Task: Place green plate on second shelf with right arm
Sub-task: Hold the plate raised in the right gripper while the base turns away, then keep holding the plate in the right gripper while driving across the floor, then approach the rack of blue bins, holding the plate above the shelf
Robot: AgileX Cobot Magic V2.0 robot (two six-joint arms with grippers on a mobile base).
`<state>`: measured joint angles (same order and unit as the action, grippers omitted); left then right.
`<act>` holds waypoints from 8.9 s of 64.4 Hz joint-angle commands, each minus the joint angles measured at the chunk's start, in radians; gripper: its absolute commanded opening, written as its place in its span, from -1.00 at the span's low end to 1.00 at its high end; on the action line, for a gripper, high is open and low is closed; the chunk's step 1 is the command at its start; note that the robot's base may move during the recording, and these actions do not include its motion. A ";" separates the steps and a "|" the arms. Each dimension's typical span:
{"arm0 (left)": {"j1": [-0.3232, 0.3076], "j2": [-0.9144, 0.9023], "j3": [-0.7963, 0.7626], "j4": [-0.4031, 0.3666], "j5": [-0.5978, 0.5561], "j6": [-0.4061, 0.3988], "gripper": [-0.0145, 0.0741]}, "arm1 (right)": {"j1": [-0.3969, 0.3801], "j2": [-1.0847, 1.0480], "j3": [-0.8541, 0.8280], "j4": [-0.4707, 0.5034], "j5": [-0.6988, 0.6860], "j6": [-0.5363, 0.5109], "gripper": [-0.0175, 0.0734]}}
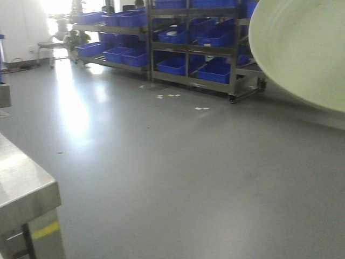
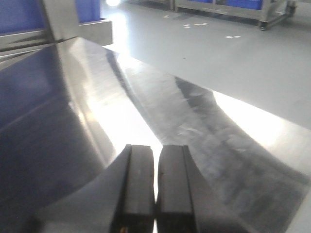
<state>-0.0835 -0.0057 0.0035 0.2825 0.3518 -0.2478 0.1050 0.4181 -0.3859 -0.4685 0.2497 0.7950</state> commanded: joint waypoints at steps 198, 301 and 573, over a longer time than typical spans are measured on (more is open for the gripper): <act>-0.008 -0.023 0.041 0.002 -0.058 -0.002 -0.39 | -0.005 0.001 -0.036 -0.022 -0.106 0.004 -0.49; -0.008 -0.023 0.041 0.002 -0.058 -0.002 -0.39 | -0.005 0.001 -0.036 -0.022 -0.103 0.004 -0.49; -0.008 -0.023 0.041 0.002 -0.058 -0.002 -0.39 | -0.005 0.001 -0.036 -0.022 -0.101 0.004 -0.49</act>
<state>-0.0835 -0.0057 0.0035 0.2825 0.3518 -0.2478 0.1050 0.4181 -0.3859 -0.4730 0.2497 0.7950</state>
